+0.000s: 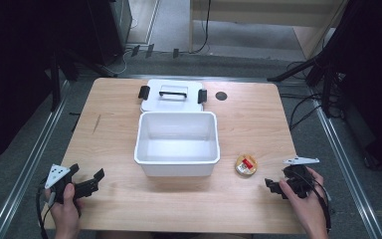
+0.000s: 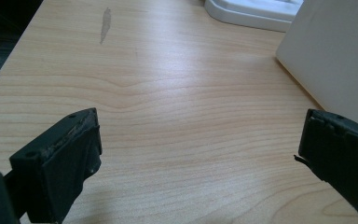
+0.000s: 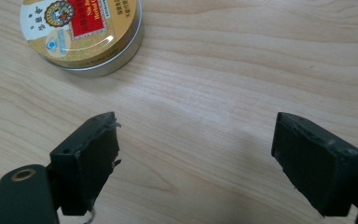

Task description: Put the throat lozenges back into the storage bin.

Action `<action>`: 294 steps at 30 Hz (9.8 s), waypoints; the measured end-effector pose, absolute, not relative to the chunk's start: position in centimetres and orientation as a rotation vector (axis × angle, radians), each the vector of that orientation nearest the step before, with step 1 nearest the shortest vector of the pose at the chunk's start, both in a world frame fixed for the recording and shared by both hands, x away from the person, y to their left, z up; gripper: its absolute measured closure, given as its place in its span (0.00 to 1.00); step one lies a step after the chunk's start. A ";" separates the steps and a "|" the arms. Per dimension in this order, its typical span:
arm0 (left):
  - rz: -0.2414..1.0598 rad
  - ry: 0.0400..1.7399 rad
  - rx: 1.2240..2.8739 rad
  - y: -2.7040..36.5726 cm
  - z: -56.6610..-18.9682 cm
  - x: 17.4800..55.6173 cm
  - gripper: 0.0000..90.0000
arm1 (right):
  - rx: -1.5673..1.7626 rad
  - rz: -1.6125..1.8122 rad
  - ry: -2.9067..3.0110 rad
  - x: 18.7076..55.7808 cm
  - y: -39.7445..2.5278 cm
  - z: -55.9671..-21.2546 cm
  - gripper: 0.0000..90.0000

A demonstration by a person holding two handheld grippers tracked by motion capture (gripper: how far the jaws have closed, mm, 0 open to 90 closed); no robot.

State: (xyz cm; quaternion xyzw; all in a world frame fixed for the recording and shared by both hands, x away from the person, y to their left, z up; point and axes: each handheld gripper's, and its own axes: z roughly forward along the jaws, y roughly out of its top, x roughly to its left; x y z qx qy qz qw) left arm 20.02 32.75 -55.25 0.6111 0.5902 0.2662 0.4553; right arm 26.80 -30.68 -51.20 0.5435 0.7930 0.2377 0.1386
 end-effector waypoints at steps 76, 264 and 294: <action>0.647 1.448 1.522 32.7 -55.3 20.2 0.00 | 1.604 0.098 2.615 35.6 -18.5 -48.6 0.23; 0.630 1.452 1.525 32.7 -55.3 20.3 0.00 | 1.039 0.445 2.672 34.0 -16.4 -39.8 0.20; 0.642 1.448 1.532 32.6 -55.3 20.2 0.00 | 1.366 0.562 2.492 31.0 -24.7 -46.6 0.00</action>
